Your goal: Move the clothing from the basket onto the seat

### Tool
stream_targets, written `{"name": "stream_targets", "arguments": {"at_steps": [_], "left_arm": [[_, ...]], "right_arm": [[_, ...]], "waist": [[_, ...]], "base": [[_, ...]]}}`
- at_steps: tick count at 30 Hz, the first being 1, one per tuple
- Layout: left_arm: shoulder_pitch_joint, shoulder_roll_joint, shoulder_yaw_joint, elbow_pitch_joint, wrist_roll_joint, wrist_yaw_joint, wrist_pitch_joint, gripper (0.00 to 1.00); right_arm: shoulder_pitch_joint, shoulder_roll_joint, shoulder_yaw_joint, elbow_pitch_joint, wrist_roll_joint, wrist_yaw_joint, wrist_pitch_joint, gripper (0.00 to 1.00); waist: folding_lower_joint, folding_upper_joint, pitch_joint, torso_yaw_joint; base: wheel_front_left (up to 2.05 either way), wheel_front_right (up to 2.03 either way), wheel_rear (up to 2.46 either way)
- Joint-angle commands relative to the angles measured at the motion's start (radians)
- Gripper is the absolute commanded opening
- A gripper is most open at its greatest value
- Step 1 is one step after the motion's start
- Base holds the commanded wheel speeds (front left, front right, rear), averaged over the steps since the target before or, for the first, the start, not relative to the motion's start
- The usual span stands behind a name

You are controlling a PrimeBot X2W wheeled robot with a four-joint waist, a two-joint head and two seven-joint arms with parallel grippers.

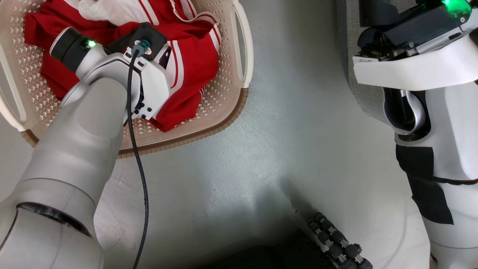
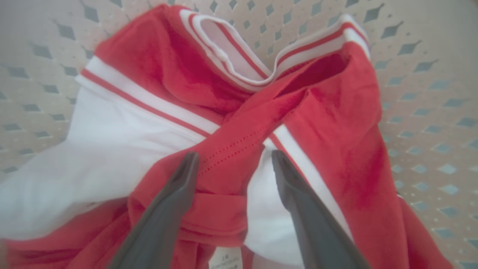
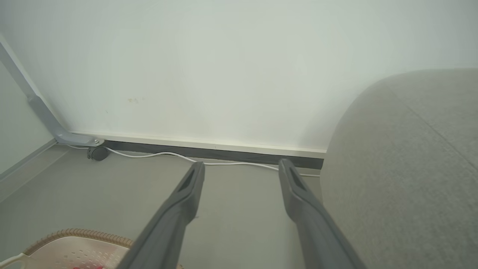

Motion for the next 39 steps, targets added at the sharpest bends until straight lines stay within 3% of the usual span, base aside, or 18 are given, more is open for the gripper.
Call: {"name": "stream_targets", "arguments": {"at_steps": [1, 3, 4, 5, 6, 18, 32, 39], "left_arm": [[0.009, 0.014, 0.005, -0.002, -0.004, 0.006, 0.010, 1.00], [0.017, 0.008, 0.005, 0.001, -0.014, 0.008, 0.041, 1.00], [0.019, 0.006, 0.008, 0.001, -0.020, 0.008, 0.050, 0.91], [0.020, 0.004, 0.011, 0.002, -0.026, 0.007, 0.054, 0.35], [0.019, 0.003, 0.015, 0.002, -0.034, 0.007, 0.055, 0.00], [0.073, 0.006, 0.022, 0.004, -0.085, -0.002, 0.004, 0.00], [0.213, -0.036, 0.061, -0.047, -0.189, -0.005, -0.112, 0.00], [0.304, -0.039, 0.096, -0.175, -0.233, 0.008, -0.114, 0.00]], "right_arm": [[0.048, 0.008, 0.004, -0.035, 0.007, 0.004, -0.006, 1.00], [0.055, 0.006, -0.001, -0.039, 0.005, 0.004, -0.006, 1.00], [0.056, 0.004, -0.003, -0.039, 0.004, 0.004, -0.006, 1.00], [0.057, 0.003, -0.006, -0.039, 0.004, 0.004, -0.006, 1.00], [0.056, 0.004, -0.010, -0.038, 0.006, 0.004, -0.006, 1.00], [0.048, 0.001, -0.027, -0.019, 0.005, 0.004, -0.006, 1.00], [0.119, -0.048, -0.039, 0.064, -0.009, 0.004, -0.006, 1.00], [0.159, -0.071, -0.039, 0.105, -0.014, 0.004, -0.006, 1.00]], "waist": [[-0.0001, 0.0000, 0.001, 0.000], [-0.0001, 0.0000, 0.002, 0.003], [-0.0001, 0.0000, 0.002, 0.005], [-0.0001, 0.0000, 0.002, 0.007], [-0.0001, 0.0000, 0.003, 0.009], [-0.0001, 0.0000, -0.047, 0.016], [-0.0001, 0.0000, -0.251, 0.097], [-0.0001, 0.0000, -0.360, 0.141]], "base": [[0.00, 0.00, 0.00], [0.00, 0.00, 0.00], [0.00, 0.00, 0.00], [0.00, 0.00, 0.00], [0.00, 0.00, 0.00], [0.00, 0.00, 0.00], [0.00, 0.00, 0.00], [0.00, 0.00, 0.00]]}}
